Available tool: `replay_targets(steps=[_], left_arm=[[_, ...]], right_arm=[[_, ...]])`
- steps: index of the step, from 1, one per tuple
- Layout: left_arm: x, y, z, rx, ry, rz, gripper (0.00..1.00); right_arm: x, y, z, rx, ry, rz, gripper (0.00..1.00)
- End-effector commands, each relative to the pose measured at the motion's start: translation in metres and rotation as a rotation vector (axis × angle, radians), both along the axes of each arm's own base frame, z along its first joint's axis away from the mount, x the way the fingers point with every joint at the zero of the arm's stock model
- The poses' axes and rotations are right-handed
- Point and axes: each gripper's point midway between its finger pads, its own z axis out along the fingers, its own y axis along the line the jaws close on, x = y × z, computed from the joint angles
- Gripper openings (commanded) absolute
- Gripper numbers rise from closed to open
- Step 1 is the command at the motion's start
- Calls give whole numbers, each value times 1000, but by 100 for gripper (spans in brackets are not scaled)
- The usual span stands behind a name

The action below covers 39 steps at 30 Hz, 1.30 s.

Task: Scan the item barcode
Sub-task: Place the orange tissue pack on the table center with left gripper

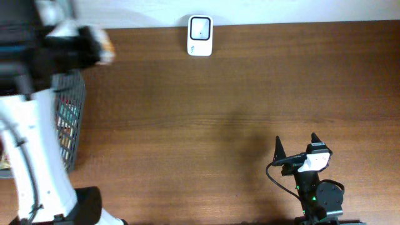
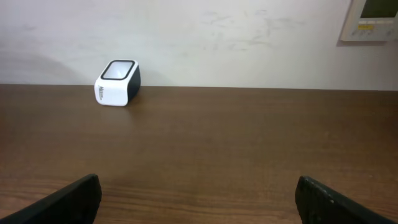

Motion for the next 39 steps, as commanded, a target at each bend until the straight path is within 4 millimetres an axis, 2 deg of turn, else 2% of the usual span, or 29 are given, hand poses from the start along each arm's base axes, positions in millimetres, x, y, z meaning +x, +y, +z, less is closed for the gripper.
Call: replay_targets(steps=[1, 4, 7, 8, 9, 10, 11, 13, 14, 17, 18, 19, 20, 21, 22, 24, 26, 28, 29, 30, 32, 33, 34, 36, 37, 39], left_arm=[[8, -79, -55, 126, 79, -215, 0], [7, -143, -132, 240, 184, -343, 0], [8, -185, -186, 266, 230, -428, 0], [12, -191, -213, 322, 244, -416, 0], [19, -184, -233, 403, 262, -317, 0], [27, -165, -253, 521, 281, -143, 0], [30, -155, -263, 584, 284, -64, 0], [32, -151, -287, 643, 314, -36, 0], [31, -153, -309, 657, 360, -51, 0], [25, -154, -345, 681, 437, -76, 0], [21, -157, -356, 666, 469, -93, 6], [19, -160, -360, 652, 485, -104, 42], [19, -160, -360, 653, 485, -104, 68], [20, -161, -358, 654, 480, -114, 73], [20, -161, -352, 661, 480, -129, 79], [25, -159, -324, 660, 482, -122, 80], [34, -156, -281, 639, 457, -101, 80], [49, -151, -225, 586, 381, -61, 80], [58, -141, -179, 532, 301, -18, 81], [64, -132, -153, 497, 249, 15, 82], [69, -93, -89, 423, 121, 107, 82], [74, -76, -64, 417, 46, 88, 82], [75, -55, -43, 407, -10, 112, 87], [70, -8, -13, 381, -70, 224, 88], [63, 27, 3, 373, -92, 304, 88], [46, 84, 23, 367, -115, 419, 88]], right_arm=[[0, -2, -4, -1, 6, -8, 98], [0, -2, -4, -1, 6, -8, 98], [0, -2, -4, -1, 6, -8, 99], [0, -2, -4, -1, 6, -8, 99], [0, -2, -4, -1, 6, -8, 99], [0, -2, -4, -1, 6, -8, 99], [0, -2, -4, -1, 6, -8, 99], [0, -2, -4, -1, 6, -8, 99], [0, -2, -4, -1, 6, -8, 99], [0, -2, -4, -1, 6, -8, 99], [0, -2, -4, -1, 6, -8, 99], [0, -2, -4, -1, 6, -8, 99], [0, -2, -4, -1, 6, -8, 98], [0, -2, -4, -1, 6, -8, 99], [0, -2, -4, -1, 6, -8, 98], [0, -2, -4, -1, 6, -8, 99], [0, -2, -4, -1, 6, -8, 99], [0, -2, -4, -1, 6, -8, 99], [0, -2, -4, -1, 6, -8, 99], [0, -2, -4, -1, 6, -8, 99], [0, -2, -4, -1, 6, -8, 98], [0, -2, -4, -1, 6, -8, 98], [0, -2, -4, -1, 6, -8, 98], [0, -2, -4, -1, 6, -8, 99], [0, -2, -4, -1, 6, -8, 99], [0, -2, -4, -1, 6, -8, 99]])
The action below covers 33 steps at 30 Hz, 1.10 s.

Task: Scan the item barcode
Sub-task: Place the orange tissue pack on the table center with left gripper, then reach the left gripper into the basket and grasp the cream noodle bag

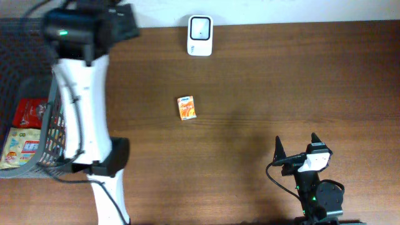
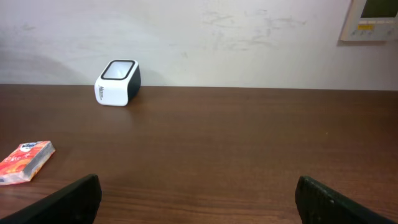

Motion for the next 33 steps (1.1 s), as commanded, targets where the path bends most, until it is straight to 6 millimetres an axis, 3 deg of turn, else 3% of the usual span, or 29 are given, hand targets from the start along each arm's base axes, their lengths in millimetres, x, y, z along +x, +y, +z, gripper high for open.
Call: replay_targets(steps=[1, 3, 6, 7, 9, 11, 12, 15, 20, 21, 25, 29, 30, 32, 33], left_arm=[[-33, 76, 43, 13, -85, 85, 87], [-40, 105, 45, -19, -87, 77, 84], [-49, 152, 27, -52, -28, 181, 72], [-53, 172, 12, -82, 14, 250, 79], [-69, 216, -32, -154, 147, 404, 81], [-85, 240, -61, -206, 226, 525, 86], [-104, 265, -84, -229, 286, 694, 94], [-123, 293, -126, -265, 374, 819, 95], [-120, 293, -201, -320, 489, 817, 94], [-121, 292, -225, -326, 519, 820, 93], [-137, 285, -289, -349, 588, 886, 92], [-151, 284, -326, -320, 625, 908, 89], [-155, 281, -334, -322, 635, 908, 86], [-157, 280, -349, -320, 628, 907, 71], [-157, 280, -356, -316, 621, 909, 58]], right_arm=[[0, -2, -4, -1, 6, -7, 99], [0, -2, -4, -1, 6, -8, 98], [0, -2, -4, -1, 6, -7, 99], [0, -2, -4, -1, 6, -7, 98], [0, -2, -4, -1, 6, -7, 99], [0, -2, -4, -1, 6, -7, 99], [0, -2, -4, -1, 6, -7, 98], [0, -2, -4, -1, 6, -7, 98], [0, -2, -4, -1, 6, -7, 99], [0, -2, -4, -1, 6, -7, 98], [0, -2, -4, -1, 6, -7, 98], [0, -2, -4, -1, 6, -7, 98], [0, -2, -4, -1, 6, -7, 98], [0, -2, -4, -1, 6, -7, 98], [0, -2, -4, -1, 6, -7, 99]])
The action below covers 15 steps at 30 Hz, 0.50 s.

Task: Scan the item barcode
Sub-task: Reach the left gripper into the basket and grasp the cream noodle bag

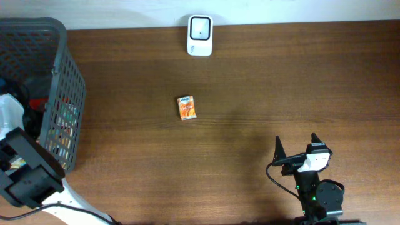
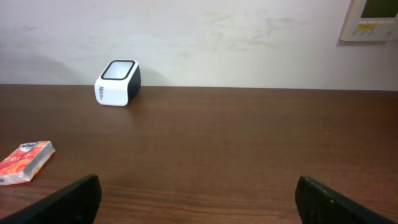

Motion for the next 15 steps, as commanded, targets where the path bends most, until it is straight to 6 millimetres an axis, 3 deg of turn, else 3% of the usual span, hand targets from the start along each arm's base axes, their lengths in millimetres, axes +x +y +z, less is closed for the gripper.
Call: replay_targets(steps=[1, 2, 3, 5, 8, 9, 12, 15], left_arm=[[-12, -8, -26, -18, 16, 15, 32], [-14, -10, -28, -25, 23, 15, 13], [-14, -13, -28, -42, 22, 13, 0], [-14, -18, -27, -67, 16, 13, 0], [-9, -21, -3, -90, -3, 12, 0], [-2, -20, 15, -91, -39, 8, 0], [30, -21, 97, -74, -235, -120, 0], [49, -42, 209, -27, -521, -244, 0]], right_arm=[[0, -2, -4, -1, 6, -7, 98], [0, -2, -4, -1, 6, -7, 98], [0, -2, -4, -1, 6, -7, 98], [0, -2, -4, -1, 6, -7, 98], [0, -2, -4, -1, 6, -7, 99], [0, -2, -4, -1, 6, -7, 99], [0, -2, -4, -1, 6, -7, 99], [0, -2, -4, -1, 6, -7, 99]])
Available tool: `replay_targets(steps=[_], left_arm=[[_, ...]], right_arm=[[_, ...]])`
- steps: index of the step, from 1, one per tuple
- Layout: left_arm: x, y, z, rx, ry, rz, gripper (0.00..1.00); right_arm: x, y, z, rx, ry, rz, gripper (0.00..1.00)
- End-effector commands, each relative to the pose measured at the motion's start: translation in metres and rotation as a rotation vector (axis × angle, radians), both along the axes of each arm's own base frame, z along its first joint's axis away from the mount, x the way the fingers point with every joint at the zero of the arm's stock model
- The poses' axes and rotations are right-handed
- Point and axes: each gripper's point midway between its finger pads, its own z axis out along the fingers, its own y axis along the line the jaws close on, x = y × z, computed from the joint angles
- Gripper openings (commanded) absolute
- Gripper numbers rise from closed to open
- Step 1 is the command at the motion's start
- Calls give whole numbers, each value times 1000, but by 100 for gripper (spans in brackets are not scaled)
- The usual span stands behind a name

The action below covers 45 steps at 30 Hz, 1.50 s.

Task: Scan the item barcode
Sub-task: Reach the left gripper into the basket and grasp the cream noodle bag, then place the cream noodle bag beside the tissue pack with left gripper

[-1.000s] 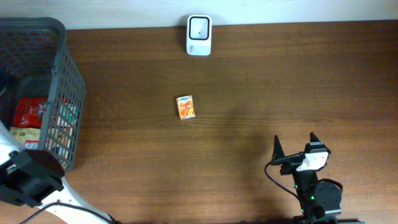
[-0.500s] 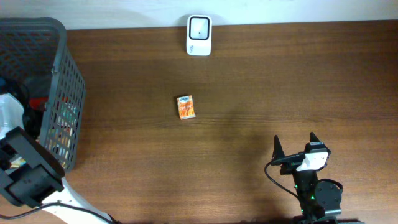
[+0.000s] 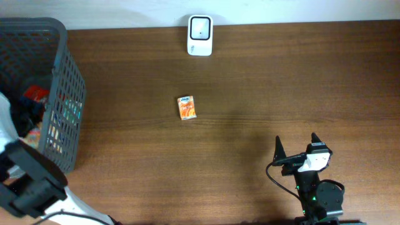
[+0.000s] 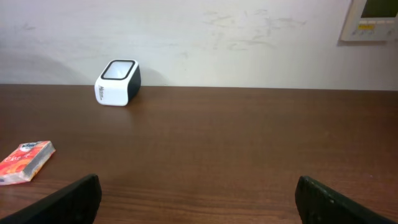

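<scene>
A small orange packet (image 3: 186, 107) lies flat in the middle of the wooden table, also low at the left in the right wrist view (image 4: 25, 162). The white barcode scanner (image 3: 200, 28) stands at the far edge by the wall, its window facing up (image 4: 118, 83). My right gripper (image 3: 297, 145) rests near the front right, open and empty, its fingers (image 4: 74, 199) spread wide and well apart from the packet. My left arm (image 3: 28, 178) reaches from the lower left into the basket. Its dark end (image 3: 25, 112) sits among the goods there, and the fingers are not distinguishable.
A grey mesh basket (image 3: 69, 94) with several packaged goods stands at the left edge of the table. A white wall runs behind the scanner, with a wall control panel (image 4: 373, 18) at the upper right.
The left arm has shifted slightly lower at the left edge, its end still inside the basket. The packet, scanner and right gripper have not moved.
First the left arm was stretched over the far left of the table, blurred, with something orange at its end and no packet on the table. Then the packet lay in the middle of the table with the arm near the far edge. Afterwards the arm was back at the basket, where it stays.
</scene>
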Motion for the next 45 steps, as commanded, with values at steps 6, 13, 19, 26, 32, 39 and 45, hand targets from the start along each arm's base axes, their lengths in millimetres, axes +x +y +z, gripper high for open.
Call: replay_targets(steps=[6, 13, 19, 26, 32, 39, 45], left_arm=[[0, -95, 259, 178, -688, -322, 0], [8, -339, 303, -34, -968, -1277, 0], [39, -473, 199, -96, -680, -1545, 0], [94, -499, 36, 55, -271, -1100, 0], [95, -551, -62, 41, -171, -1301, 0], [97, -547, -36, 80, -158, -1396, 99], [127, -451, 178, 162, -478, -1173, 99]], right_arm=[[0, -2, -4, -1, 6, -8, 99], [0, -2, -4, -1, 6, -8, 99], [0, -2, -4, -1, 6, -8, 99], [0, -2, -4, -1, 6, -8, 99], [0, -2, -4, -1, 6, -8, 99], [0, -2, -4, -1, 6, -8, 99], [0, -2, -4, -1, 6, -8, 99]])
